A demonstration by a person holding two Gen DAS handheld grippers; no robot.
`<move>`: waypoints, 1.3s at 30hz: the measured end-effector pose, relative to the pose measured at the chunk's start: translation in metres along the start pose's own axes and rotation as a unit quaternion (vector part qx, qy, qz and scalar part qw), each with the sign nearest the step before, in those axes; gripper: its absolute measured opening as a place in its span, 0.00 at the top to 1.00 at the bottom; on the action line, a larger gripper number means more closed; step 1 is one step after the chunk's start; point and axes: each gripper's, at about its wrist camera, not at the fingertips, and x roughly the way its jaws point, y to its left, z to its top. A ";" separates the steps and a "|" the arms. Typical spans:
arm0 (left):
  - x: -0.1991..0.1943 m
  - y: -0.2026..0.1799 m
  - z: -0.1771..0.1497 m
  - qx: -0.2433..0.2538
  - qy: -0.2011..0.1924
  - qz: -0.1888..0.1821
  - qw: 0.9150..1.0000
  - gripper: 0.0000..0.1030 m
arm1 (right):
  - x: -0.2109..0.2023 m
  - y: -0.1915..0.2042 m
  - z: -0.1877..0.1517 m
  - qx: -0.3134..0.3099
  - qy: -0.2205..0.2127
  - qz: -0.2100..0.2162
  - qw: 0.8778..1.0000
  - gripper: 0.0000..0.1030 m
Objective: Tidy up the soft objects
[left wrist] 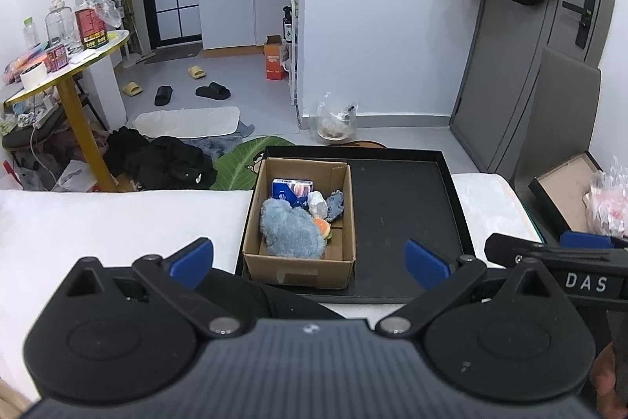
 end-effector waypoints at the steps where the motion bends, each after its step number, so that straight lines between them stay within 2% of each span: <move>1: 0.000 -0.001 0.000 0.000 0.000 0.001 1.000 0.00 | 0.000 -0.001 0.000 0.002 0.001 0.003 1.000 0.00; 25: 0.005 0.010 0.000 0.001 0.004 0.004 1.000 0.00 | 0.001 0.001 -0.001 -0.010 0.000 -0.008 1.000 0.00; 39: 0.014 0.013 -0.003 0.006 0.021 0.002 1.000 0.00 | 0.006 0.002 -0.002 -0.021 0.010 -0.010 1.000 0.00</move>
